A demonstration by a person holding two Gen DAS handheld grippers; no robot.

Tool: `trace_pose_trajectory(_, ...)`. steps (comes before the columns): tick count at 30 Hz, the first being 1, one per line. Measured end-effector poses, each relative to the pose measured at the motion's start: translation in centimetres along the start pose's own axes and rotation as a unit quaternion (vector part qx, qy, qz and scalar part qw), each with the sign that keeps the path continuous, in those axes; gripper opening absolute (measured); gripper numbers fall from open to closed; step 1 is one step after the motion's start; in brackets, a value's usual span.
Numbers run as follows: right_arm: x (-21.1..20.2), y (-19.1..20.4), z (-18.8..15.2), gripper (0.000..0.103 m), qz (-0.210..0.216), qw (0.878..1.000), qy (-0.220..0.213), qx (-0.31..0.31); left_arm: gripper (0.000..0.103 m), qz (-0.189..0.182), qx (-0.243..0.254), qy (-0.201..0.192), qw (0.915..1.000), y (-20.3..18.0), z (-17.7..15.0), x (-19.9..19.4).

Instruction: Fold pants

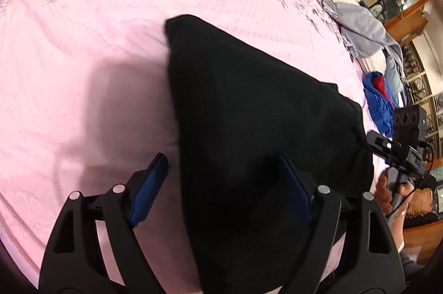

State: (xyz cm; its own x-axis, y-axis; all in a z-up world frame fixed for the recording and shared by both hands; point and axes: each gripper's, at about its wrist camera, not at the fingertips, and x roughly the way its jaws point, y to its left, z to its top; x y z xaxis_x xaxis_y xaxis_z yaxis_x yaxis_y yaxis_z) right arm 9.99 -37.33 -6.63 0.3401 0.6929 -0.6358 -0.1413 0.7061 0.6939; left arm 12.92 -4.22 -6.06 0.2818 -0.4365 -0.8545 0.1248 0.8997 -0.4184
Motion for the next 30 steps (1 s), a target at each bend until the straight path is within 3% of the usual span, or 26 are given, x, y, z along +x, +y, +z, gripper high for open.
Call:
trace_pose_trajectory(3, 1.3, 1.1, 0.4, 0.08, 0.006, 1.0, 0.0, -0.027, 0.062, -0.001, 0.016, 0.009, 0.9998, -0.8, 0.2, 0.5)
trace_pose_trajectory(7, 2.5, 1.9, 0.7, 0.074, 0.013, 0.999, 0.004, -0.047, 0.05, -0.004, 0.02, 0.016, 0.9997, -1.0, 0.4, 0.8)
trace_pose_trajectory(13, 3.5, 2.4, 1.1, 0.05, -0.02, 0.997, 0.016, -0.067, 0.038, -0.012, 0.024, 0.022, 0.9994, -1.4, 0.6, 1.1)
trace_pose_trajectory(15, 3.8, 2.4, 1.0, 0.036, -0.028, 0.997, 0.016, -0.068, 0.031, -0.012, 0.025, 0.017, 0.9995, -1.6, 0.5, 1.0)
trace_pose_trajectory(18, 4.2, 2.7, 0.9, 0.027, -0.035, 0.997, 0.012, -0.073, 0.024, -0.017, 0.029, 0.001, 0.9995, -2.1, 0.5, 0.0)
trace_pose_trajectory(22, 3.0, 4.8, 1.4, 0.025, -0.022, 0.995, -0.016, -0.098, 0.019, -0.053, 0.037, -0.044, 0.997, -3.1, 1.1, -3.3)
trace_pose_trajectory(27, 1.1, 11.0, 4.3, 0.025, 0.01, 0.983, -0.054, -0.177, 0.019, -0.035, 0.052, -0.135, 0.9888, -3.8, 3.8, -8.8)
trace_pose_trajectory(30, 0.4, 15.2, 7.3, 0.025, 0.017, 0.968, -0.088, -0.233, 0.019, -0.01, 0.055, -0.199, 0.9785, -3.2, 7.1, -12.4)
